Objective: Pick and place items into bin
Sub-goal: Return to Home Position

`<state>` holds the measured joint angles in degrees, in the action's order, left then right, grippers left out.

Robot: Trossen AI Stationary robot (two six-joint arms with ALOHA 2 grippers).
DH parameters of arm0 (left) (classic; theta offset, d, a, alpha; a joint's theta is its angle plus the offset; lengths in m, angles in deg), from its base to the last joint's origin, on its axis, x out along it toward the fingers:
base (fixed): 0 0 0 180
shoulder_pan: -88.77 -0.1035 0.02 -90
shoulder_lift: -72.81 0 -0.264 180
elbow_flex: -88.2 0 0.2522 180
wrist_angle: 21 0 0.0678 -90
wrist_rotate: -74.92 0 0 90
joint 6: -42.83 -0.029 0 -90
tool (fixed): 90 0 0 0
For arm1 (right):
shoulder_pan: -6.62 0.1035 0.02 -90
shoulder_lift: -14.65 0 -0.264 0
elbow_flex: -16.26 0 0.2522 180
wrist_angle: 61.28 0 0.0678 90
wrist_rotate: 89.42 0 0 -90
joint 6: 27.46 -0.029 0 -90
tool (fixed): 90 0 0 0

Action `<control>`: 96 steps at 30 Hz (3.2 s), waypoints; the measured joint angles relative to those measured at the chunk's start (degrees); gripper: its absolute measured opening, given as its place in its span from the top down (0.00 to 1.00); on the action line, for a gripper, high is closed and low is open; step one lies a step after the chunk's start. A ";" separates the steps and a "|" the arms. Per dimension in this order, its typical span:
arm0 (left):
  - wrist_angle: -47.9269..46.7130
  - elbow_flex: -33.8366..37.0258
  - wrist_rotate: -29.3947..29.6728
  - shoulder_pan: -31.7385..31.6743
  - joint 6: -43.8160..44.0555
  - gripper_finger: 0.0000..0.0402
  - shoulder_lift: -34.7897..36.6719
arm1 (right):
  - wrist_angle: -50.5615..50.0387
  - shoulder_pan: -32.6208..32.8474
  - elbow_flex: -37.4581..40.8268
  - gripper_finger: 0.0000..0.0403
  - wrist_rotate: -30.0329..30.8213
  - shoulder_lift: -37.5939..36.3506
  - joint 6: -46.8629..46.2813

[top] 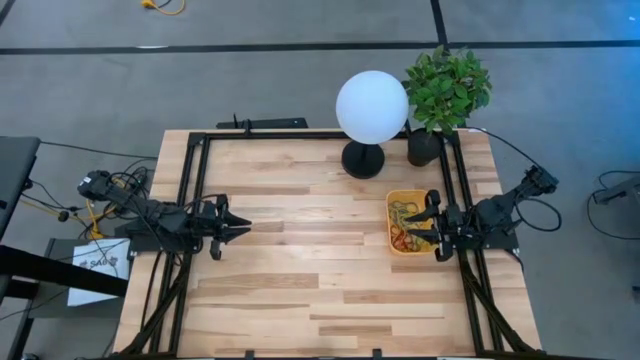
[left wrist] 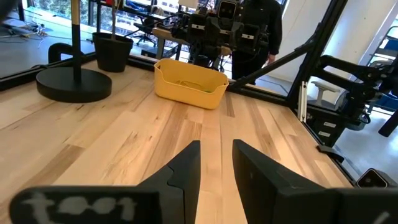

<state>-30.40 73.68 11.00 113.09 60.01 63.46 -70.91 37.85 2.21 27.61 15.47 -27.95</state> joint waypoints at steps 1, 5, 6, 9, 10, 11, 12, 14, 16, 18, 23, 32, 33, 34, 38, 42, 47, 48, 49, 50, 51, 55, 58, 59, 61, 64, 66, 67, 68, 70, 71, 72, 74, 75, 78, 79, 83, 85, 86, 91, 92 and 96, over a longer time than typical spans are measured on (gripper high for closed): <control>0.00 0.01 0.00 0.00 0.01 0.80 0.01 | 0.01 0.00 0.00 0.66 0.00 0.01 0.00; 0.00 0.01 0.00 0.02 0.01 0.80 0.01 | -0.01 0.00 0.00 0.66 0.00 0.00 0.00; 0.00 0.02 0.00 0.01 0.00 0.80 0.00 | 0.01 0.00 0.00 0.66 0.00 0.02 0.00; 0.00 0.00 -0.02 0.01 0.01 0.80 0.00 | 0.00 0.00 0.00 0.66 0.00 0.00 0.00; 0.00 0.00 -0.02 0.01 -0.02 0.80 0.00 | 0.00 0.00 0.00 0.66 0.00 0.00 0.00; 0.00 0.00 -0.01 0.01 -0.01 0.80 0.01 | 0.01 0.00 0.00 0.66 0.00 0.00 0.00; 0.00 0.01 -0.02 0.01 0.00 0.80 0.00 | -0.01 0.00 0.00 0.66 0.00 0.01 0.00; 0.00 0.00 -0.02 0.00 0.01 0.80 0.01 | -0.01 0.00 0.00 0.66 0.00 0.00 0.00; 0.00 0.00 -0.02 0.01 0.01 0.80 0.00 | 0.00 0.00 0.00 0.66 0.00 0.01 0.00; 0.00 0.00 -0.02 0.01 0.00 0.80 0.02 | -0.01 0.00 0.00 0.66 0.00 0.01 0.00; 0.00 0.00 -0.02 0.01 0.01 0.80 0.01 | 0.01 0.00 0.00 0.66 0.00 0.00 0.00; 0.00 0.00 -0.02 0.02 -0.02 0.80 0.02 | 0.00 0.00 0.01 0.66 -0.01 0.02 0.00; 0.00 0.00 -0.02 0.01 -0.02 0.80 0.01 | -0.01 0.00 0.00 0.66 0.00 0.01 0.00; 0.00 0.00 -0.02 0.01 0.01 0.80 0.02 | 0.01 0.00 0.00 0.66 -0.01 0.02 0.00; 0.00 0.00 -0.02 0.02 -0.02 0.80 0.02 | -0.01 0.00 0.00 0.67 0.00 0.02 0.00; 0.00 0.00 -0.02 0.02 0.00 0.80 0.02 | 0.00 0.00 0.01 0.66 0.00 0.01 0.01; 0.00 0.00 -0.02 0.02 0.00 0.80 0.01 | -0.01 0.01 0.02 0.66 0.00 0.01 0.01; 0.00 0.00 -0.02 0.02 -0.01 0.80 0.02 | 0.01 0.00 0.02 0.66 0.00 0.02 0.02; 0.00 0.00 -0.02 0.02 0.00 0.80 0.00 | 0.01 0.00 0.01 0.66 0.00 0.02 0.00; 0.00 0.00 -0.02 0.02 0.01 0.80 0.02 | -0.01 0.00 0.02 0.66 0.00 0.02 0.00; 0.00 0.00 -0.02 0.01 0.00 0.80 0.01 | 0.01 0.00 0.00 0.66 0.00 0.00 0.00; 0.00 0.00 -0.02 0.00 0.01 0.80 0.02 | -0.01 0.01 0.02 0.66 -0.01 0.02 0.00; 0.00 0.00 -0.02 0.02 -0.02 0.80 0.02 | -0.01 0.00 0.02 0.66 0.00 0.02 0.00; 0.00 0.00 -0.02 0.01 -0.01 0.80 0.01 | -0.01 0.00 0.02 0.65 0.00 0.02 0.01; 0.00 0.00 -0.02 0.02 -0.02 0.80 0.01 | -0.01 0.00 0.00 0.66 0.00 0.00 0.02; 0.00 0.00 -0.02 0.01 -0.01 0.80 0.01 | -0.01 0.00 0.02 0.66 0.00 0.02 0.02; 0.00 0.00 -0.02 0.02 0.01 0.80 0.02 | -0.01 0.00 0.02 0.66 -0.01 0.02 0.01; 0.00 0.00 -0.02 0.02 -0.01 0.80 0.01 | 0.00 0.01 0.02 0.66 -0.01 0.02 0.02; 0.00 0.00 -0.02 0.02 0.01 0.80 0.01 | 0.00 0.01 0.02 0.66 -0.01 0.02 0.01; 0.00 0.00 -0.02 0.01 0.00 0.80 0.01 | 0.00 0.00 0.01 0.66 -0.01 0.01 0.01; 0.00 0.00 -0.02 0.01 -0.01 0.80 0.02 | 0.00 0.00 0.00 0.65 -0.01 0.02 0.01; 0.00 0.00 -0.02 0.01 -0.02 0.80 0.00 | -0.01 0.00 0.02 0.65 0.00 0.02 0.00; 0.00 0.00 -0.02 0.01 -0.01 0.80 0.01 | 0.01 0.00 0.01 0.66 0.00 0.01 0.01; 0.00 0.00 -0.02 0.00 0.01 0.80 0.02 | 0.01 0.00 0.01 0.66 0.00 0.02 0.00; 0.00 0.00 -0.02 0.01 0.00 0.80 0.01 | 0.01 0.00 0.00 0.67 -0.01 0.02 0.00; 0.00 0.00 -0.02 0.02 0.00 0.80 0.01 | -0.01 0.00 0.02 0.67 0.00 0.00 0.00; 0.00 0.00 -0.02 0.00 -0.02 0.80 0.01 | -0.01 0.00 0.02 0.67 0.00 0.02 0.00; -0.01 0.00 -0.02 -0.01 -0.02 0.80 0.02 | -0.01 0.01 0.02 0.67 0.00 0.02 0.01; 0.00 0.00 -0.02 0.01 0.00 0.80 0.01 | 0.00 0.02 0.01 0.67 -0.01 0.02 0.01; 0.00 0.02 -0.02 0.00 -0.02 0.80 0.00 | 0.01 0.00 0.02 0.66 -0.02 0.00 0.02; 0.00 0.00 -0.02 0.02 -0.02 0.80 0.02 | 0.01 0.00 0.01 0.66 -0.01 0.01 0.00; 0.00 0.00 -0.02 0.01 0.00 0.80 0.02 | 0.00 0.01 0.02 0.66 -0.01 0.02 0.00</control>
<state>-30.40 73.68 10.98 113.10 60.01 63.48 -70.91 37.86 2.22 27.60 15.49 -27.95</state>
